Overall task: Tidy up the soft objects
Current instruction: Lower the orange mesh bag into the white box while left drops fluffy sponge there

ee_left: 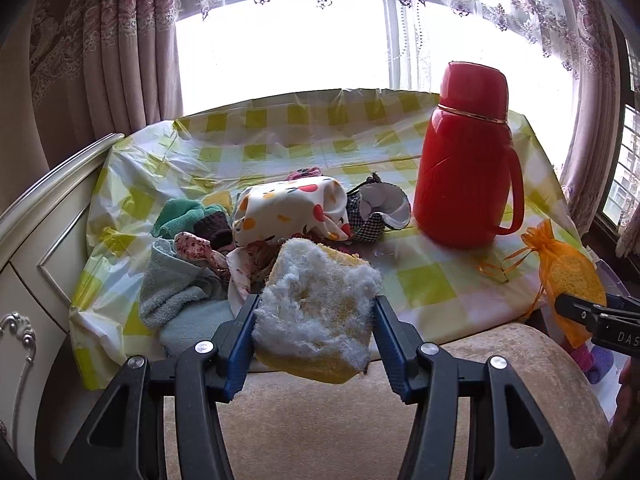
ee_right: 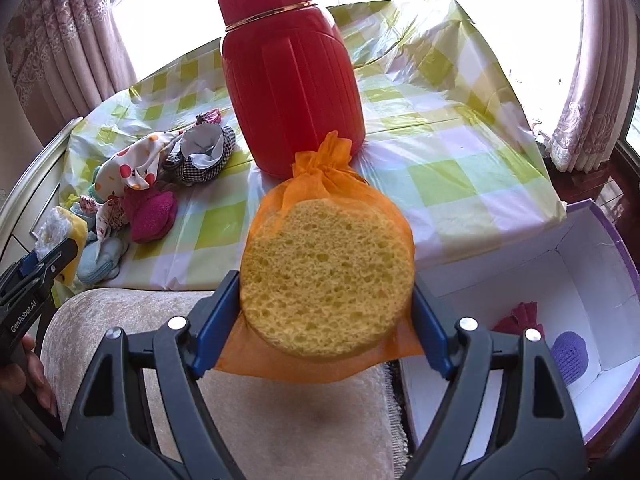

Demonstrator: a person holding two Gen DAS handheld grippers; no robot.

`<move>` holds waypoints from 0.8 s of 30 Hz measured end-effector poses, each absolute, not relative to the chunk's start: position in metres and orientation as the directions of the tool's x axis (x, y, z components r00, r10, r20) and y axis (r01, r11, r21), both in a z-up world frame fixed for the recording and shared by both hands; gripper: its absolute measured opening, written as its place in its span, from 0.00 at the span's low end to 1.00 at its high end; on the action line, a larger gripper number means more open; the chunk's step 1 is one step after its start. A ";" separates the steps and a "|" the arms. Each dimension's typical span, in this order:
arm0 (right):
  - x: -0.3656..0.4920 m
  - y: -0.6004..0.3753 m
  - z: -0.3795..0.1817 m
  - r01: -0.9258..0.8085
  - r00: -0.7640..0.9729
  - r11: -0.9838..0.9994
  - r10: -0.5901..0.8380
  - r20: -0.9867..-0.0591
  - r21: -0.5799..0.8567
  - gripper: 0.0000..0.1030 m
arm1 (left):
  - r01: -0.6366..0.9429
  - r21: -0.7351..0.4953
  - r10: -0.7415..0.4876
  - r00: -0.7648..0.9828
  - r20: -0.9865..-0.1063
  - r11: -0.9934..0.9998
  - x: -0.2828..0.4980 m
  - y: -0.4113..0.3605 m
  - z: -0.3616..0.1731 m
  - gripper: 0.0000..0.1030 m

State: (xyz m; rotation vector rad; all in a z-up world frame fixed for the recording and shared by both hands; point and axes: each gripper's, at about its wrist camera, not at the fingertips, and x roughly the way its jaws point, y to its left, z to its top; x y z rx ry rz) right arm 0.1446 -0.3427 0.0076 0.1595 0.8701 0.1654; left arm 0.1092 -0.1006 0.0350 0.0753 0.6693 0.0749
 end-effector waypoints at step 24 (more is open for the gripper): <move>0.073 -0.457 -0.072 0.137 0.326 0.987 0.033 -0.945 0.081 0.80 | 0.270 0.011 -0.211 0.777 -0.592 0.963 0.101 -0.210 0.049 0.54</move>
